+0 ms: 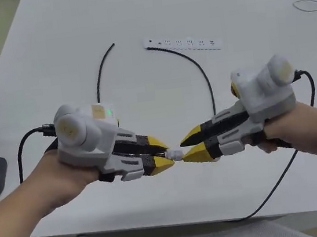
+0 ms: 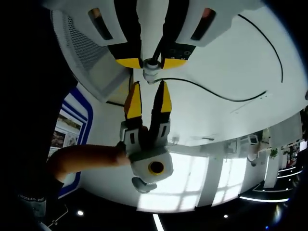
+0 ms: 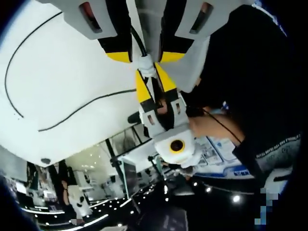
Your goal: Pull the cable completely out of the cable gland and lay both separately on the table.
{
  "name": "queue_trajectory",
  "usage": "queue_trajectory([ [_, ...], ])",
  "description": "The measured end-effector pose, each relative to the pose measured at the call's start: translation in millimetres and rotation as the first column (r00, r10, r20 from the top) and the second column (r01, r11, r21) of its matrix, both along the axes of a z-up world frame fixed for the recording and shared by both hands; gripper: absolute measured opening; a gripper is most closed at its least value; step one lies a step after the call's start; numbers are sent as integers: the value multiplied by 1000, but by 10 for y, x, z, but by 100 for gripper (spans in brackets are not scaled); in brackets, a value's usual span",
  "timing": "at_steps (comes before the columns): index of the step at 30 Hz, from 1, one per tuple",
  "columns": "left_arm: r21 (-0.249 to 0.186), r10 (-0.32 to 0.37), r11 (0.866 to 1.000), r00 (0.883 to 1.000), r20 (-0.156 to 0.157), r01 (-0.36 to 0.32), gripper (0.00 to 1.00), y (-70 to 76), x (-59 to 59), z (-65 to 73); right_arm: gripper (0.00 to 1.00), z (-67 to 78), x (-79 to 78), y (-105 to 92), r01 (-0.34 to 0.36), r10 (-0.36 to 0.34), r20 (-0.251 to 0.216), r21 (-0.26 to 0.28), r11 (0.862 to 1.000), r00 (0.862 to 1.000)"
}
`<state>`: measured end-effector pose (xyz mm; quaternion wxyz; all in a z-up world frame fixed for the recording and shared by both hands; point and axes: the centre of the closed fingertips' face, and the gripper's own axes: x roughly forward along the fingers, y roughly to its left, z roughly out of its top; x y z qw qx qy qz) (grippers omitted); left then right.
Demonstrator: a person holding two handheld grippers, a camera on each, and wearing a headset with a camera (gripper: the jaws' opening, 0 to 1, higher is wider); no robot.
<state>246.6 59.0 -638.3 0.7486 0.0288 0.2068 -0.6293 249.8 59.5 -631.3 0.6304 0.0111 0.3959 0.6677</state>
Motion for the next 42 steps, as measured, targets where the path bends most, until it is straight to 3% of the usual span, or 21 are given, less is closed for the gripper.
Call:
queue_trajectory([
  [2, 3, -4, 1000, 1000, 7, 4, 15, -3, -4, 5, 17, 18, 35, 24, 24, -22, -41, 33, 999, 999],
  [4, 7, -9, 1000, 1000, 12, 9, 15, -6, -9, 8, 17, 53, -34, 41, 17, -10, -127, 56, 998, 992],
  [6, 8, -14, 1000, 1000, 18, 14, 15, -10, -15, 16, 19, 14, -43, 48, 7, -1, -125, 51, 999, 992],
  [9, 4, -17, 1000, 1000, 18, 17, 15, -16, -19, 30, 19, -32, -94, 56, -4, 11, -167, 44, 999, 986],
  [12, 5, -19, 1000, 1000, 17, 18, 15, -20, -11, 30, 16, -87, -105, 56, -8, 14, -171, 36, 999, 985],
  [23, 8, -15, 1000, 1000, 15, 15, 15, -13, 8, 25, 9, -45, -126, 82, -11, 20, -167, 57, 998, 986],
  [26, 7, -11, 1000, 1000, 1, 11, 15, -4, 14, 20, 8, -46, -124, 95, -27, 33, -100, 60, 998, 994],
  [28, 9, -11, 1000, 1000, -3, 11, 15, 1, 11, 15, 8, -52, -121, 103, -56, 57, -12, 58, 997, 998],
  [33, 6, -7, 1000, 1000, -13, 8, 15, 23, 14, 14, 8, -41, -118, 126, -80, 74, 150, 34, 996, 986],
  [36, 3, -4, 1000, 1000, -27, 5, 15, 35, 12, 13, 7, -50, -122, 126, -98, 92, 247, 10, 995, 964],
  [39, 3, -3, 1000, 999, -37, 3, 15, 34, 5, 5, 7, -73, -118, 119, -119, 125, 366, -38, 992, 922],
  [41, 0, 2, 1000, 999, -48, -2, 15, 34, 4, 1, 7, -88, -100, 107, -124, 139, 421, -63, 990, 896],
  [42, -2, 4, 1000, 999, -52, -4, 15, 35, 6, -3, 7, -98, -96, 102, -125, 148, 458, -80, 989, 877],
])
